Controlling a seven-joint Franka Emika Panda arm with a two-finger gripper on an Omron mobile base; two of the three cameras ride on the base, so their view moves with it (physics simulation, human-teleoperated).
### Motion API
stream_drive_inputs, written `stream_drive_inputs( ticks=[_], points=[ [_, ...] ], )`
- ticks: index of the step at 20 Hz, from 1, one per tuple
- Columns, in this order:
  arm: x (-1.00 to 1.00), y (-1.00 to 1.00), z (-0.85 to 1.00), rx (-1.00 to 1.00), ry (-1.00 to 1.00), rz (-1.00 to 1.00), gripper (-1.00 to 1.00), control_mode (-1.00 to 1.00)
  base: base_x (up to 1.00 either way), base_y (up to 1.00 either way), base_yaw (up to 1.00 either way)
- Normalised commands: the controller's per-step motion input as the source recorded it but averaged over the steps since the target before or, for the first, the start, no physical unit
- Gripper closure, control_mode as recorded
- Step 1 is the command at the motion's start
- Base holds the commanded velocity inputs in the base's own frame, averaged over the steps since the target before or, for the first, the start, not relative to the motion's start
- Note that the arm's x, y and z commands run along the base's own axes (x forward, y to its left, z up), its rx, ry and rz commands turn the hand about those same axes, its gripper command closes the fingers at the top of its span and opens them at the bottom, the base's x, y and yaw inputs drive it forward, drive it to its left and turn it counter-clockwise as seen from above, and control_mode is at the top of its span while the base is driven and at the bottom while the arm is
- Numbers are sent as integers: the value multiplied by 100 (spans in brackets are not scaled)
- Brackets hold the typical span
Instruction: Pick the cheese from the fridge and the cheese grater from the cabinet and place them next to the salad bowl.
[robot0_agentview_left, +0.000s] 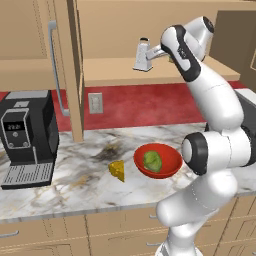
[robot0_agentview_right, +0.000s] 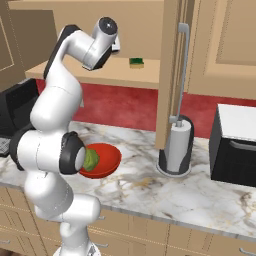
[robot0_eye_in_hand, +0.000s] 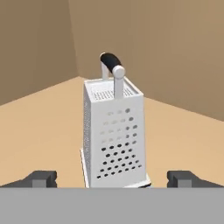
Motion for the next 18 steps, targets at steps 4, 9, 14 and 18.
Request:
stream_drive_inputs(
  ticks=[4, 9, 14, 18],
  points=[
    [21, 7, -1, -1, 6, 0, -100, -100, 0, 0, 0],
    [17, 9, -5, -3, 2, 0, -100, -100, 0, 0, 0],
    [16, 6, -9, -5, 0, 1, -100, -100, 0, 0, 0],
    [18, 2, -13, -4, 2, 2, -100, -100, 0, 0, 0]
  ],
)
